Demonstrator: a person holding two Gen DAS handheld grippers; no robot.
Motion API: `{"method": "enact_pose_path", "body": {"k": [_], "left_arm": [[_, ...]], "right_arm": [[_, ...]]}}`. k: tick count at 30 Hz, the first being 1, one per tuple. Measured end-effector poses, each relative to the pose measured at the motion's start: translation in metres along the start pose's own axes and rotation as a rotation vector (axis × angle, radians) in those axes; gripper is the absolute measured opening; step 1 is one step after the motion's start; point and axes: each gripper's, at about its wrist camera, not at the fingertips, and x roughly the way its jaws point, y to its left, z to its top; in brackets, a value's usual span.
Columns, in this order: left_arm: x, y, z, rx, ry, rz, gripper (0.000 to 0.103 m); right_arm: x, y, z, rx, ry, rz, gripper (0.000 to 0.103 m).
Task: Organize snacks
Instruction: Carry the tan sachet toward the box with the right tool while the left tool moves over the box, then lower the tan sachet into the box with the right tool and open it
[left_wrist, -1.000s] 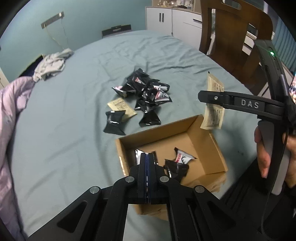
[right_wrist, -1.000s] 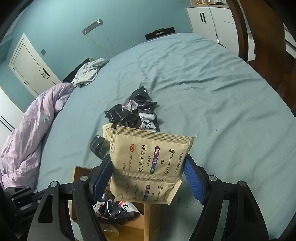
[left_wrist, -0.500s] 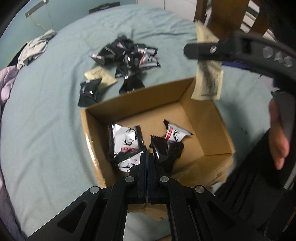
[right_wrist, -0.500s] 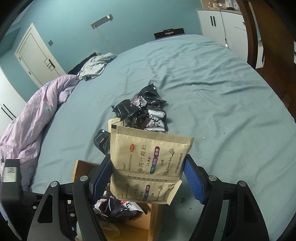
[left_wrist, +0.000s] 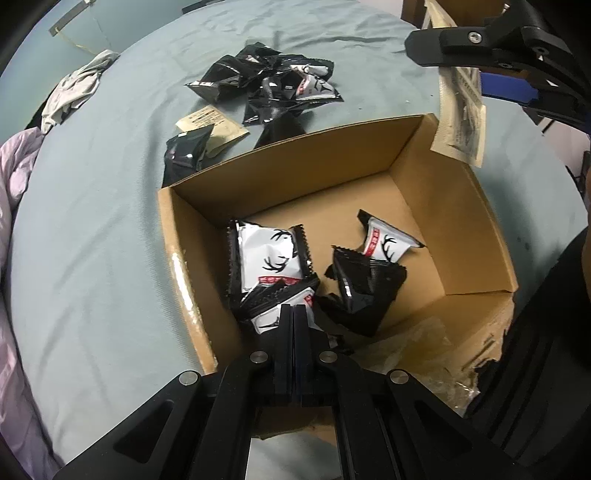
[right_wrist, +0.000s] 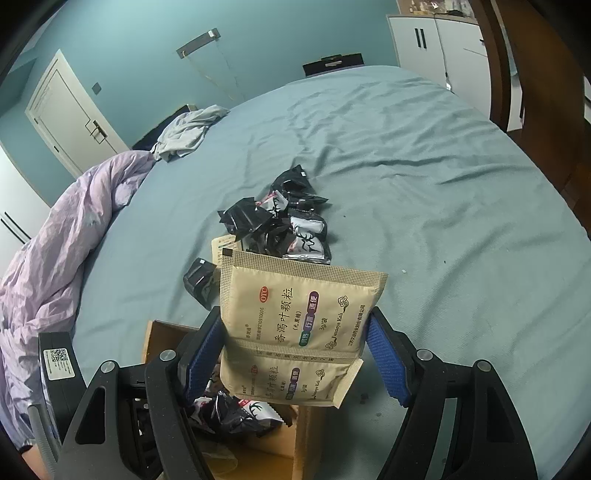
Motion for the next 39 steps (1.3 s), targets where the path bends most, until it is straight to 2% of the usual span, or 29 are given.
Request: {"method": "enact_pose_path", "body": {"k": [4, 7, 8, 11, 13, 14, 15, 18, 23, 25, 27, 30, 35, 39], "left_arm": [[-0.008, 0.002, -0.001, -0.005, -0.033, 0.044, 0.003], [-0.015, 0.001, 0.002, -0.008, -0.056, 0.036, 0.005], [-0.018, 0.001, 0.002, -0.011, -0.069, 0.038, 0.012], [-0.034, 0.001, 0.003, -0.015, -0.134, 0.052, 0.054], [-0.044, 0.002, 0.005, -0.019, -0.183, 0.061, 0.071], [-0.053, 0.002, 0.006, -0.023, -0.223, 0.095, 0.084], [-0.058, 0.002, 0.006, -0.024, -0.245, 0.108, 0.087], [-0.073, 0.006, 0.007, -0.036, -0.309, 0.119, 0.087], [-0.075, 0.022, 0.007, -0.094, -0.311, 0.178, 0.088], [-0.073, 0.029, 0.008, -0.125, -0.303, 0.174, 0.088], [-0.073, 0.033, 0.008, -0.144, -0.297, 0.171, 0.088], [-0.072, 0.036, 0.009, -0.156, -0.308, 0.173, 0.088], [-0.076, 0.042, 0.007, -0.184, -0.319, 0.171, 0.088], [-0.078, 0.050, 0.008, -0.226, -0.325, 0.165, 0.088]], "right_arm": [[-0.001, 0.002, 0.000, -0.001, -0.006, -0.003, 0.074], [-0.001, 0.002, -0.002, -0.005, -0.005, -0.008, 0.074], [-0.001, 0.002, -0.002, -0.004, -0.003, -0.009, 0.074], [-0.003, 0.001, -0.002, 0.004, 0.000, -0.005, 0.074], [-0.005, 0.002, -0.003, 0.000, 0.005, -0.004, 0.074], [-0.006, 0.003, -0.003, 0.002, 0.014, 0.003, 0.074], [-0.006, 0.004, -0.004, 0.002, 0.030, 0.017, 0.074], [-0.001, 0.011, -0.010, -0.025, 0.086, 0.049, 0.074], [0.012, 0.026, -0.015, -0.120, 0.162, 0.027, 0.074], [0.020, 0.033, -0.017, -0.158, 0.199, 0.009, 0.076], [0.023, 0.042, -0.016, -0.215, 0.190, -0.032, 0.076], [0.023, 0.046, -0.015, -0.225, 0.182, -0.044, 0.076], [0.007, 0.049, -0.018, -0.224, 0.126, 0.002, 0.075], [0.010, 0.050, -0.029, -0.241, 0.177, 0.055, 0.076]]}}
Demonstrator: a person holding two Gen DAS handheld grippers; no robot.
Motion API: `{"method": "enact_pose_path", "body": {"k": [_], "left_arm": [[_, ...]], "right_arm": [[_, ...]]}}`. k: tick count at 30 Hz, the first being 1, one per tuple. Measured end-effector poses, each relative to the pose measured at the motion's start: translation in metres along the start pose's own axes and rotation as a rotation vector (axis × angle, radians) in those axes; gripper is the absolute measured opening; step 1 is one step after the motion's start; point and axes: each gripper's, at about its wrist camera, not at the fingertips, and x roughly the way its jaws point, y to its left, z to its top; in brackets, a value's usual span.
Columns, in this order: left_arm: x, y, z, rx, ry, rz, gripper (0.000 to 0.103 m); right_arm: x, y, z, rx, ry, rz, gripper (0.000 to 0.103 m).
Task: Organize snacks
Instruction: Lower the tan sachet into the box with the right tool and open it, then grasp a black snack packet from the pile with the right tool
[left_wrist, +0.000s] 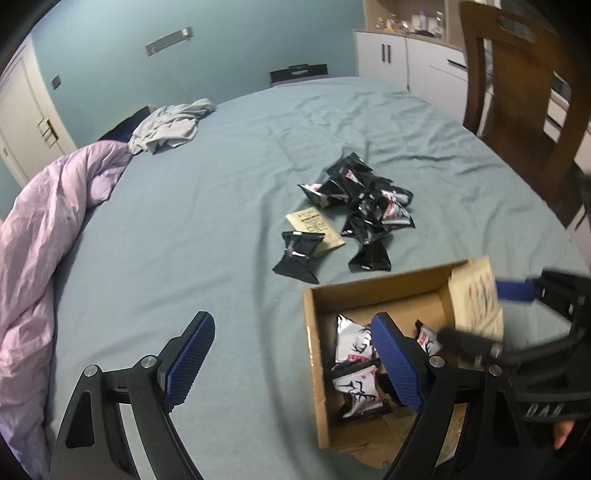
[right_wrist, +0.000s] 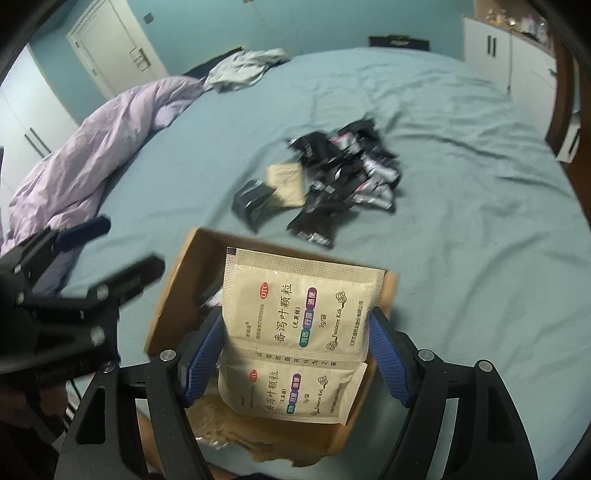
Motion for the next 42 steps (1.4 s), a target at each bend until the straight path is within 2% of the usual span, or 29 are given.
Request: {"method": "enact_pose_path", "body": {"k": [4, 6, 10, 14, 17, 20, 22, 25, 29, 36, 42], "left_arm": [[0.004, 0.011, 0.000, -0.060, 0.027, -0.022, 0.088], [0.007, 0.017, 0.000, -0.085, 0.043, -0.028, 0.088], [0.012, 0.023, -0.002, -0.122, 0.067, -0.028, 0.088], [0.012, 0.026, -0.003, -0.139, 0.074, -0.021, 0.088], [0.012, 0.026, -0.004, -0.138, 0.080, -0.012, 0.088], [0.012, 0.024, -0.004, -0.124, 0.080, -0.005, 0.088], [0.011, 0.021, -0.003, -0.114, 0.075, -0.006, 0.088], [0.010, 0.018, -0.002, -0.101, 0.075, -0.013, 0.088], [0.010, 0.014, -0.001, -0.080, 0.079, -0.010, 0.088], [0.020, 0.010, 0.001, -0.096, 0.132, -0.078, 0.088], [0.031, 0.012, 0.005, -0.094, 0.163, -0.061, 0.088]], "right_arm": [[0.017, -0.002, -0.001, -0.002, 0.090, 0.006, 0.076], [0.021, -0.002, 0.000, 0.011, 0.100, 0.003, 0.076], [0.011, -0.006, 0.004, 0.044, 0.053, 0.040, 0.076], [-0.010, -0.021, 0.007, 0.109, -0.051, 0.059, 0.077], [-0.026, -0.041, 0.007, 0.194, -0.126, 0.020, 0.079], [-0.036, -0.057, 0.006, 0.223, -0.143, -0.054, 0.079], [-0.040, -0.064, 0.007, 0.232, -0.136, -0.082, 0.079], [-0.042, -0.076, 0.010, 0.250, -0.117, -0.061, 0.079], [-0.040, -0.089, 0.019, 0.270, -0.101, -0.096, 0.079], [-0.015, -0.107, 0.034, 0.398, -0.036, -0.026, 0.079], [0.009, -0.120, 0.048, 0.416, 0.004, -0.034, 0.079]]}}
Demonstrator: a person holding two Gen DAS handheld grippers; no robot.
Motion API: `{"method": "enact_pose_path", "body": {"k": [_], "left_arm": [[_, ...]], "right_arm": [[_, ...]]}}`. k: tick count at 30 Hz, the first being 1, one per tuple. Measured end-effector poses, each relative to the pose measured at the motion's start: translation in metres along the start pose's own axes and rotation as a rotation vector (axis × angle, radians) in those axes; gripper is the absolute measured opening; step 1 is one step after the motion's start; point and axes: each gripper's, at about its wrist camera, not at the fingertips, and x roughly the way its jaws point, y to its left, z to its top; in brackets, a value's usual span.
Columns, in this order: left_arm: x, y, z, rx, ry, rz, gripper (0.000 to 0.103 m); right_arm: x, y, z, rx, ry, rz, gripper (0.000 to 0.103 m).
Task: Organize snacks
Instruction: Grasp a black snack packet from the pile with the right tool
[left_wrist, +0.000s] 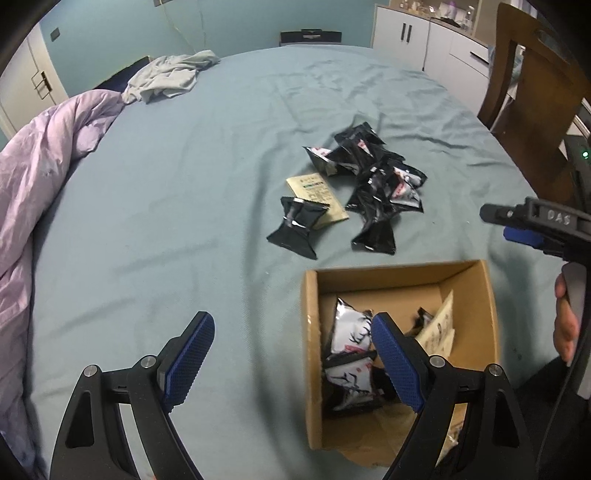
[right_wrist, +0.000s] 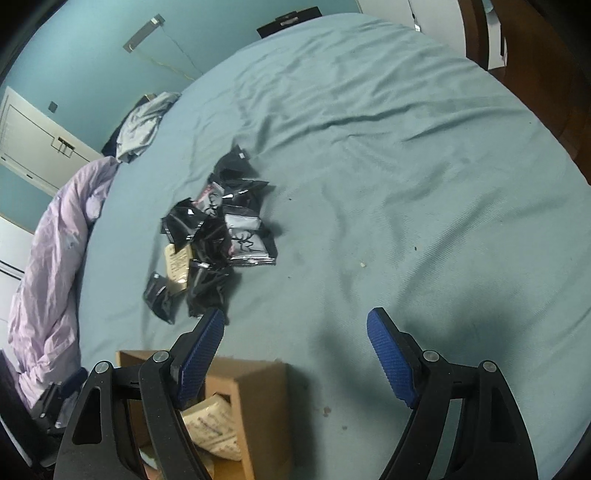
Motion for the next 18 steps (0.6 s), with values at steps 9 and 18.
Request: {"method": "enact_pose_path", "body": {"k": [9, 18], "left_arm": [[0.013, -0.002, 0.007, 0.030, 0.024, 0.007, 0.088], [0.014, -0.003, 0.018, 0.048, 0.006, 0.006, 0.088]], "right_arm": [[0.046, 0.021, 0.022, -0.051, 0.063, 0.010, 0.079], [0.092, 0.066, 0.030, -0.155, 0.214, 0.054, 0.079]]}}
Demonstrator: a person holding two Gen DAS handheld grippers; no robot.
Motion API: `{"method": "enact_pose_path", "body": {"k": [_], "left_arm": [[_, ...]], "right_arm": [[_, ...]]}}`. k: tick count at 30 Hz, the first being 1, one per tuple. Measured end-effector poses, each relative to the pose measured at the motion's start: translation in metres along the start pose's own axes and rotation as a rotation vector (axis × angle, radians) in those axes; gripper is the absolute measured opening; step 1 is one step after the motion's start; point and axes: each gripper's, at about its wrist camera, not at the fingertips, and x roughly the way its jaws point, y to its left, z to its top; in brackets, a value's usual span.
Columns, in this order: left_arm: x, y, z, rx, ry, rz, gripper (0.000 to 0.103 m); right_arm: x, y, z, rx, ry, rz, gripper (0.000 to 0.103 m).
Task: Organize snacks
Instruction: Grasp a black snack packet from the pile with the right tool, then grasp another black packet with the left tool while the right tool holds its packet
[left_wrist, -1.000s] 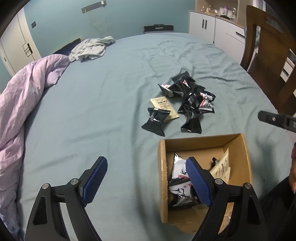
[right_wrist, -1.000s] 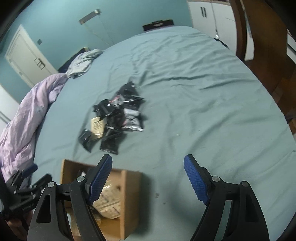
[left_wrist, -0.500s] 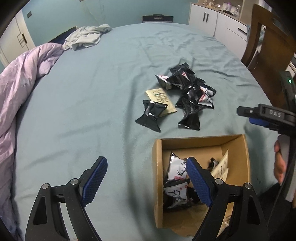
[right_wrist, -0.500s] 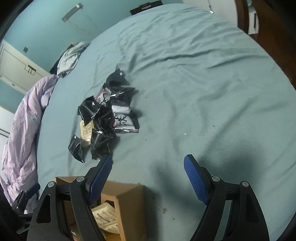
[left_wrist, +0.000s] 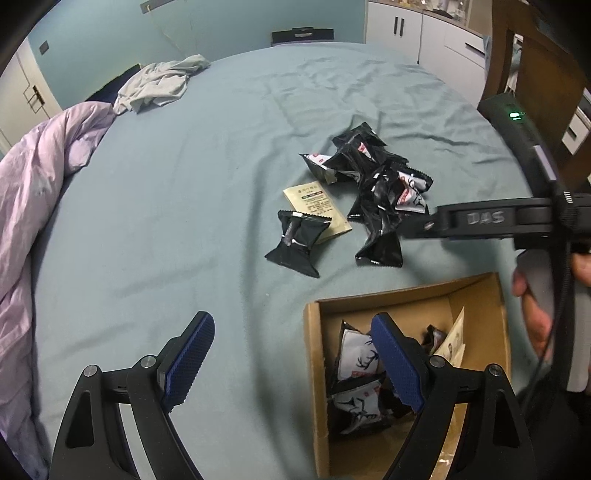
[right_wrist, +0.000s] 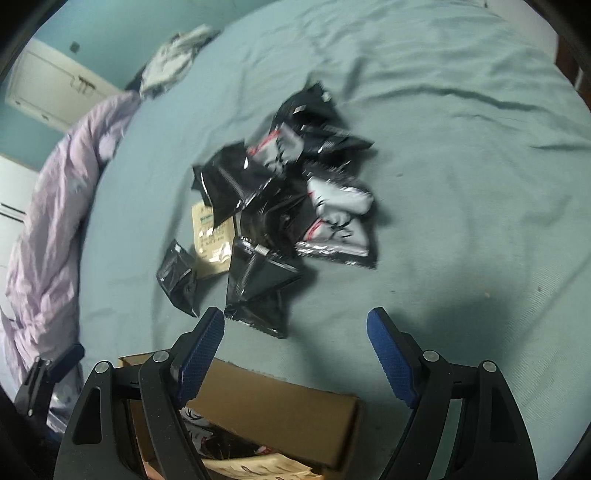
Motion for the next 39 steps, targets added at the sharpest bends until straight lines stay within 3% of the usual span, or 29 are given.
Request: {"method": "enact_pose_path", "body": {"k": [4, 11, 12, 14, 17, 24, 28, 33, 37, 39], "left_arm": [[0.002, 0.002, 0.003, -0.018, 0.008, -0.012, 0.088], [0.012, 0.002, 0.007, -0.024, 0.018, 0.013, 0.088], [0.013, 0.003, 0.008, -0.033, 0.014, 0.017, 0.088], [0.015, 0.007, 0.011, -0.056, 0.020, -0.010, 0.088], [0.017, 0.014, 0.019, -0.083, 0.001, -0.021, 0.088], [0.042, 0.031, 0.043, -0.086, -0.038, -0.016, 0.088], [0.061, 0.037, 0.058, -0.061, -0.031, -0.036, 0.088], [0.073, 0.034, 0.062, -0.056, 0.000, -0.116, 0.088], [0.088, 0.023, 0.060, -0.023, 0.039, -0.123, 0.088], [0.098, 0.018, 0.060, -0.001, 0.056, -0.104, 0.088]], "right_arm": [[0.015, 0.003, 0.012, 0.024, 0.052, 0.020, 0.079], [0.038, 0.013, 0.029, -0.003, 0.086, -0.038, 0.078], [0.039, 0.015, 0.030, -0.009, 0.080, -0.050, 0.074], [0.042, 0.021, 0.031, -0.036, 0.074, -0.083, 0.040], [0.042, 0.020, 0.028, -0.033, 0.077, -0.086, 0.030], [0.007, 0.007, 0.015, 0.010, 0.017, -0.012, 0.028], [-0.041, -0.006, -0.009, 0.005, -0.057, -0.003, 0.028], [-0.103, -0.028, -0.057, 0.015, -0.207, 0.008, 0.028], [-0.131, -0.047, -0.111, 0.035, -0.286, -0.017, 0.028], [-0.144, -0.054, -0.128, 0.079, -0.329, 0.017, 0.028]]}}
